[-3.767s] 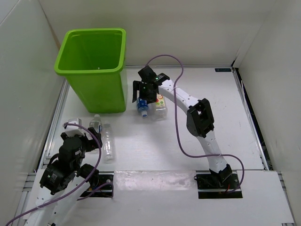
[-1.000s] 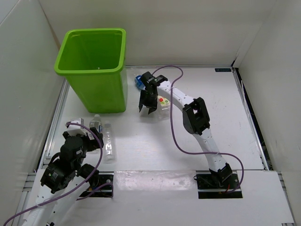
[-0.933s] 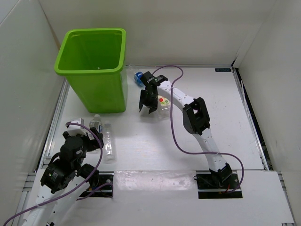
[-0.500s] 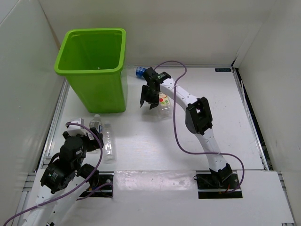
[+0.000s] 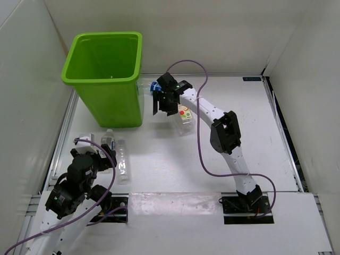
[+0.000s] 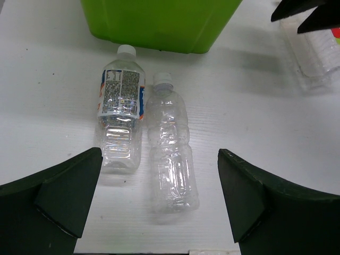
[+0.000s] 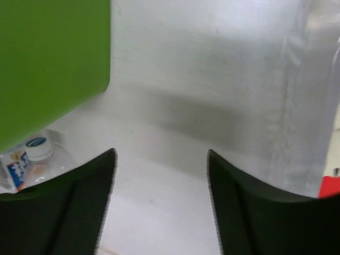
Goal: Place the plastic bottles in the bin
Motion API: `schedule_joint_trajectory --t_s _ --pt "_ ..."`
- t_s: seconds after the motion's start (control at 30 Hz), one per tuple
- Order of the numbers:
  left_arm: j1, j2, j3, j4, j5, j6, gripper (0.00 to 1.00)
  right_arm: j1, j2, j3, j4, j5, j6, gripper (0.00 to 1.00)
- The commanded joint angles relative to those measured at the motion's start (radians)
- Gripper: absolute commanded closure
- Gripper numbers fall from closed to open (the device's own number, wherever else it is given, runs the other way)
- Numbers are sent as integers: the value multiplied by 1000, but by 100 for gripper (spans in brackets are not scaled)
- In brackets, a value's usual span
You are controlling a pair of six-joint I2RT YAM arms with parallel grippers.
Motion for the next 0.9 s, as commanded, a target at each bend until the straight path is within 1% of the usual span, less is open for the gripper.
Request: schedule_joint_trajectory --t_s 0.0,0.03,0.07,0.1,0.13,0.2,0.23,0.27,0.3,0.33,0.4,0.43,0.5,0.53,0.57,0.6,0.63,0.67,0.7,0.8,0.87 --pt "-7 -1 -7 13 5 2 0 14 -118 35 127 111 -202 19" --pt "-7 -4 -7 13 5 2 0 24 -132 29 168 127 -245 10" --pt "-7 -1 -7 10 0 2 0 28 -137 27 181 159 -291 10" --pt "-4 -2 -7 12 -4 -1 0 29 -147 23 222 188 -431 10" --pt "-2 -1 -8 9 -6 -4 0 32 -151 12 237 211 -481 10" --pt "-2 4 -8 7 -12 -6 0 38 -160 1 311 243 -682 10" --pt "-1 3 -10 7 -12 -9 0 41 -161 -16 332 301 -727 10" --pt "2 7 -8 9 -12 -11 0 28 -155 -19 377 309 -823 10" --pt "5 9 -8 9 -11 -12 0 14 -149 -2 379 282 -847 10" --pt "9 7 -10 7 -12 -12 0 -7 -145 7 386 224 -822 10" --pt "16 12 -16 12 -12 -14 0 -55 -116 38 419 190 -837 10" --pt "21 12 -23 18 -12 -12 0 -98 -87 82 425 166 -827 10" --pt "35 19 -22 16 -17 -15 0 -121 -41 153 434 124 -808 10" --pt "38 25 -22 13 -29 -20 0 -147 -25 176 440 112 -773 10" --pt "42 29 -20 4 -52 -40 0 -158 -2 218 449 75 -755 12" --pt "44 32 -10 1 -69 -50 0 -179 15 226 499 69 -726 12" --pt "44 32 -7 -22 -89 -58 0 -199 24 233 518 53 -712 14" --pt "44 33 -4 -31 -139 -90 0 -210 41 243 538 -29 -675 16" --pt "44 32 -2 -42 -152 -100 0 -236 64 249 572 -49 -664 16" --pt "45 33 -13 -50 -184 -120 0 -265 139 318 604 -103 -626 18" --pt "45 61 -19 -44 -204 -129 0 -287 178 314 664 -122 -577 18"
